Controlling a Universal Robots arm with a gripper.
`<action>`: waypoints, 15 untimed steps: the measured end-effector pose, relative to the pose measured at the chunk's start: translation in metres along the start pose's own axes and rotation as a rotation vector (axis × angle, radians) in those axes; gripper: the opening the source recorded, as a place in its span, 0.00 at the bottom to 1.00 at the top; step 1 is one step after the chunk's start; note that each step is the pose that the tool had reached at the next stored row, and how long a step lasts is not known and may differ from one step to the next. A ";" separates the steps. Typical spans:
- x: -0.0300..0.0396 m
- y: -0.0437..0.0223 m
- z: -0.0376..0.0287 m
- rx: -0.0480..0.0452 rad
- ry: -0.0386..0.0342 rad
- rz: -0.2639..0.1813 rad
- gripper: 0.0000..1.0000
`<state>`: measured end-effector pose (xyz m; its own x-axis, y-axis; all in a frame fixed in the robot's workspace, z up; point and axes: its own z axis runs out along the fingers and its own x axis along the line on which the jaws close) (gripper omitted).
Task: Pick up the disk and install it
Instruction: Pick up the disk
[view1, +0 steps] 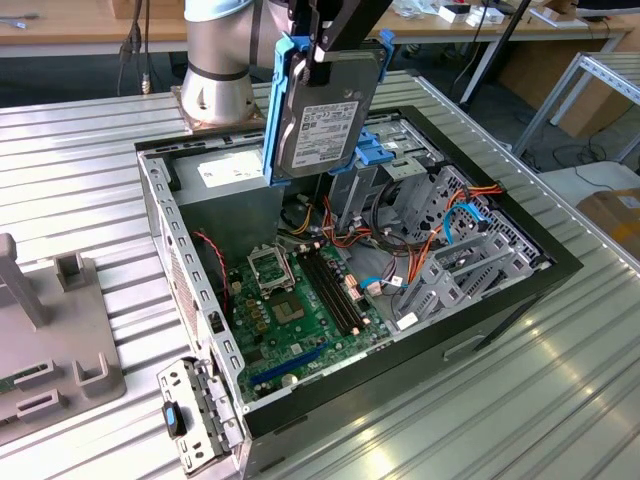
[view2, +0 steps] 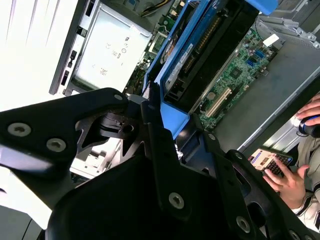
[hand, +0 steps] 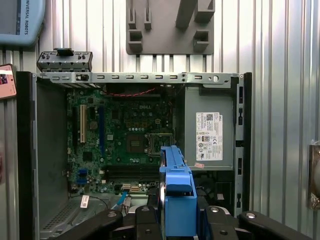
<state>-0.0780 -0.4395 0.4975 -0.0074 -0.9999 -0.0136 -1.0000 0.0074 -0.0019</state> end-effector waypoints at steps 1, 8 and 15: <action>0.0000 0.0000 0.0000 0.0000 0.0000 0.000 0.37; 0.0000 -0.0001 0.0000 0.0000 -0.0001 0.000 0.37; 0.0098 -0.0011 -0.0001 0.0001 0.0000 0.000 0.37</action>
<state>-0.0770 -0.4493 0.4975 -0.0073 -0.9999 -0.0137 -1.0000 0.0074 -0.0020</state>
